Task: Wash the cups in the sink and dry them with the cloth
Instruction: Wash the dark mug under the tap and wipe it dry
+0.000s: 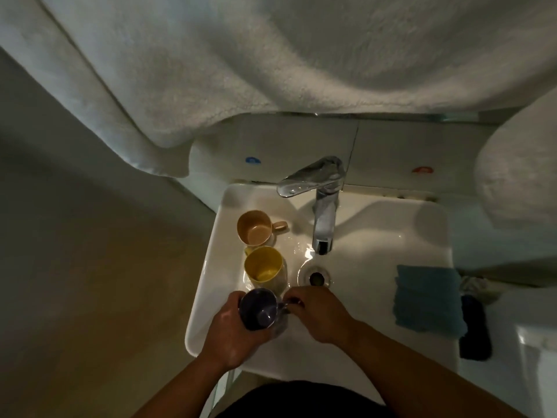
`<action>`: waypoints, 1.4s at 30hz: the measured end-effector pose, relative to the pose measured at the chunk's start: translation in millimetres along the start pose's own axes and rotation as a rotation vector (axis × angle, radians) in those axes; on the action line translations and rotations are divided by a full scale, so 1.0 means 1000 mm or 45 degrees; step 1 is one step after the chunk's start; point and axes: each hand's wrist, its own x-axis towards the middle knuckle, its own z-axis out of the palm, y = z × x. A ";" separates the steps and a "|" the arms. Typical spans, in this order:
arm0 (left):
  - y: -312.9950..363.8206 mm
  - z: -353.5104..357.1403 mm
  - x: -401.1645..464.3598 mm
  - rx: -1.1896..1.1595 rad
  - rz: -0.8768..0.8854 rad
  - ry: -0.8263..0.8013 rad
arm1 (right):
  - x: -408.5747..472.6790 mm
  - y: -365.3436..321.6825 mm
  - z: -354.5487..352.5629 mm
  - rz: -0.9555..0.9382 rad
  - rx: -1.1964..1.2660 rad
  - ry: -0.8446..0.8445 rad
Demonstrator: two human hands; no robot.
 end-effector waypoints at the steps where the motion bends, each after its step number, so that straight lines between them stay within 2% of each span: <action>1: -0.006 -0.002 0.001 0.010 -0.009 0.005 | 0.004 -0.004 0.002 0.002 -0.003 -0.014; 6: -0.022 -0.001 0.008 -0.006 -0.056 0.055 | 0.019 -0.018 0.008 0.000 -0.062 -0.035; 11: -0.023 -0.008 0.000 -0.117 -0.037 -0.128 | 0.020 -0.021 -0.004 0.013 -0.103 -0.084; 18: -0.028 -0.010 0.011 -0.131 0.045 -0.253 | 0.009 -0.027 -0.012 0.063 -0.153 -0.144; 25: -0.027 0.011 0.007 -0.275 0.160 -0.029 | 0.012 -0.024 -0.011 0.073 -0.149 -0.302; 30: -0.022 0.033 0.000 -0.215 0.227 -0.026 | -0.004 -0.005 -0.023 0.062 -0.191 -0.324; 37: -0.003 0.063 -0.016 -0.138 0.252 -0.005 | -0.025 0.018 -0.039 -0.029 -0.286 -0.266; 42: 0.028 0.080 -0.029 -0.175 0.297 0.052 | -0.060 0.039 -0.057 -0.041 -0.150 0.008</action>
